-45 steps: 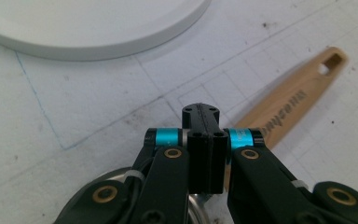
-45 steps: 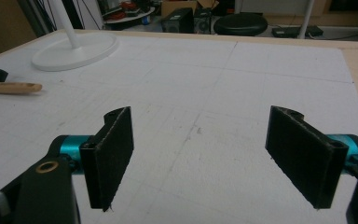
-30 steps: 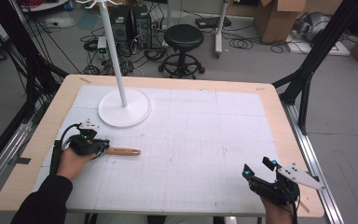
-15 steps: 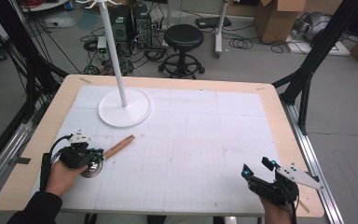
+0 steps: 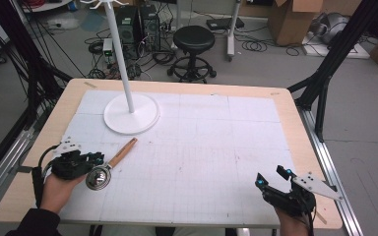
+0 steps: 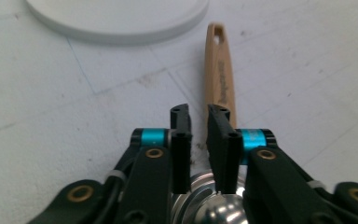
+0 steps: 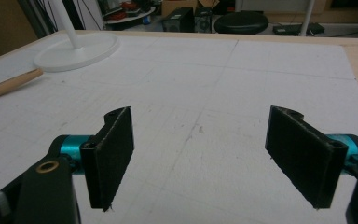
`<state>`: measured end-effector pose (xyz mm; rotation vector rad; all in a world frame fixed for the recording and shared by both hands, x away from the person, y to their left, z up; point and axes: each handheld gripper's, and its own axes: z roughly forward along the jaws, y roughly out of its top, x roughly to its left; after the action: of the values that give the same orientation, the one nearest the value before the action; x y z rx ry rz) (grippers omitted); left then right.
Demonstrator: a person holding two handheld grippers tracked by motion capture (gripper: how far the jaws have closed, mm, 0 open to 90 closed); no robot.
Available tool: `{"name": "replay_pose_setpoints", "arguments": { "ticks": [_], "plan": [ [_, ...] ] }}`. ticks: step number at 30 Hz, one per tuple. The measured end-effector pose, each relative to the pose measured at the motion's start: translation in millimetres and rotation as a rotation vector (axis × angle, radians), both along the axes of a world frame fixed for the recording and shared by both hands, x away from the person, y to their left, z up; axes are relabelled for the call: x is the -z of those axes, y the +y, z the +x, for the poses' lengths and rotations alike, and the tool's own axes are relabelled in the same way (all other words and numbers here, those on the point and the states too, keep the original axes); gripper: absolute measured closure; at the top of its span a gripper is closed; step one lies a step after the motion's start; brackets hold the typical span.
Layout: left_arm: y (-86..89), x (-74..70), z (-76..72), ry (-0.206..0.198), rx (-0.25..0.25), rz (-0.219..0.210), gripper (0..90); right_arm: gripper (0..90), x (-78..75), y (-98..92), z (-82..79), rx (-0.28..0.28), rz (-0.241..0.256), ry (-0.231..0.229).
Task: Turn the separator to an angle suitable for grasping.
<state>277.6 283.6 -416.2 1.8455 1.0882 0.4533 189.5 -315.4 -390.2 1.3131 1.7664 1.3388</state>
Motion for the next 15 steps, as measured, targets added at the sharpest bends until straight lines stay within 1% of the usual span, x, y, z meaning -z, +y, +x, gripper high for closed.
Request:
{"name": "replay_pose_setpoints", "arguments": {
  "ticks": [1,2,3,4,5,6,8,9,10,11,12,14,15],
  "plan": [
    [3.0,-2.2,-2.9,-0.023,-0.003,-0.030,63.8,22.0,-0.2,0.1,-0.1,-0.004,0.004,-0.004],
    [5.8,-3.8,-4.8,-0.036,0.005,-0.057,53.4,22.0,-0.3,0.2,-0.2,-0.006,0.004,-0.010],
    [9.2,-5.5,-7.6,-0.053,0.019,-0.100,53.4,21.9,-0.6,0.5,-0.3,-0.006,0.005,-0.011],
    [12.3,-7.4,-10.2,-0.071,0.033,-0.133,49.9,21.9,-0.8,0.8,-0.4,-0.005,0.007,-0.012],
    [14.4,-9.6,-13.1,-0.091,0.038,-0.153,41.4,21.9,-1.1,1.1,-0.1,-0.006,0.003,-0.017],
    [15.9,-12.3,-16.4,-0.122,0.038,-0.184,41.4,21.9,-1.1,1.1,-0.1,-0.006,0.003,-0.017],
    [16.4,-15.6,-19.3,-0.154,0.032,-0.214,33.2,21.9,-1.1,1.3,0.1,-0.010,0.003,-0.013],
    [15.9,-17.3,-20.1,-0.162,0.026,-0.220,25.2,21.9,-0.9,1.2,0.8,-0.010,-0.001,-0.015],
    [14.8,-18.4,-20.6,-0.172,0.024,-0.216,25.2,21.9,-0.9,1.2,0.8,-0.010,-0.001,-0.015],
    [13.1,-19.0,-21.3,-0.182,0.019,-0.206,19.5,21.9,-1.0,1.5,0.6,-0.010,0.002,-0.012],
    [11.0,-19.4,-22.3,-0.192,0.025,-0.194,17.7,21.9,-1.5,1.5,0.6,-0.014,0.000,-0.016],
    [8.4,-19.9,-23.6,-0.207,0.049,-0.177,17.7,21.9,-1.6,1.4,0.6,-0.013,-0.003,-0.021],
    [6.5,-20.7,-24.7,-0.219,0.053,-0.167,17.7,21.8,-2.0,1.4,0.4,-0.014,-0.003,-0.023]
  ]
}}
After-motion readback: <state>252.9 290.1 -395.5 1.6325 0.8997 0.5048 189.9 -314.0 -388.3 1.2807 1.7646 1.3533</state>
